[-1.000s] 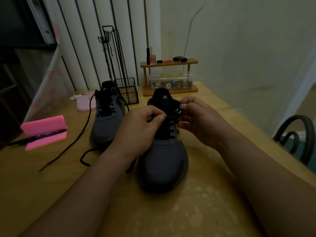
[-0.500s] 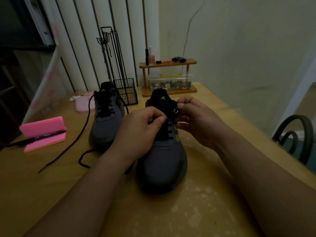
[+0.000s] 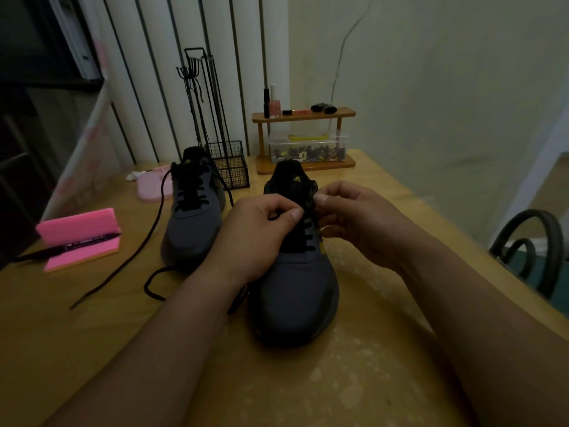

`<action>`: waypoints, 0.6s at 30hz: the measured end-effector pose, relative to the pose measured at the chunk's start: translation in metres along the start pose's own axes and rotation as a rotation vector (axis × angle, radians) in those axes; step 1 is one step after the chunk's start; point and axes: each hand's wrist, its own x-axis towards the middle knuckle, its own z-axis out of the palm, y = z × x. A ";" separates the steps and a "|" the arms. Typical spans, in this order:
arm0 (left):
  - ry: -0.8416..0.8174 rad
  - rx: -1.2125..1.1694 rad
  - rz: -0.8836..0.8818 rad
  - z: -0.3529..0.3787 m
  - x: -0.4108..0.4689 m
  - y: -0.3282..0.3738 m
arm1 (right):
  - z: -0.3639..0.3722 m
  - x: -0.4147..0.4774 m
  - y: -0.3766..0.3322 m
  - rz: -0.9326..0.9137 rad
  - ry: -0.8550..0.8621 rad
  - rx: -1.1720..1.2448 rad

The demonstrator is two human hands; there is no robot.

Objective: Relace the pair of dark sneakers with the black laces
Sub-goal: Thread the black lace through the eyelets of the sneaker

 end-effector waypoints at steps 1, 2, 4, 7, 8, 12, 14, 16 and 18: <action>-0.006 -0.008 -0.001 0.000 0.000 0.000 | 0.001 -0.001 -0.001 0.005 -0.020 -0.041; -0.014 -0.013 0.001 0.000 -0.001 0.000 | 0.002 -0.002 -0.001 0.005 -0.024 -0.071; -0.030 -0.023 -0.001 -0.001 -0.001 0.000 | 0.003 -0.002 -0.001 0.000 -0.009 -0.097; -0.047 -0.020 -0.020 -0.002 0.000 -0.001 | 0.000 -0.003 -0.002 0.032 -0.005 -0.083; -0.054 -0.021 -0.027 -0.002 0.000 0.000 | -0.002 -0.003 -0.003 0.037 -0.018 -0.087; -0.076 -0.034 -0.023 -0.003 0.000 0.000 | 0.000 -0.005 -0.004 -0.007 -0.020 -0.128; -0.076 -0.035 -0.019 -0.004 -0.001 0.000 | 0.002 -0.005 -0.004 -0.014 0.003 -0.153; -0.071 -0.007 -0.013 -0.006 -0.002 0.000 | 0.002 -0.004 -0.006 -0.013 0.042 -0.073; -0.070 0.044 -0.007 -0.008 -0.004 0.001 | 0.000 -0.003 -0.009 -0.011 0.098 0.150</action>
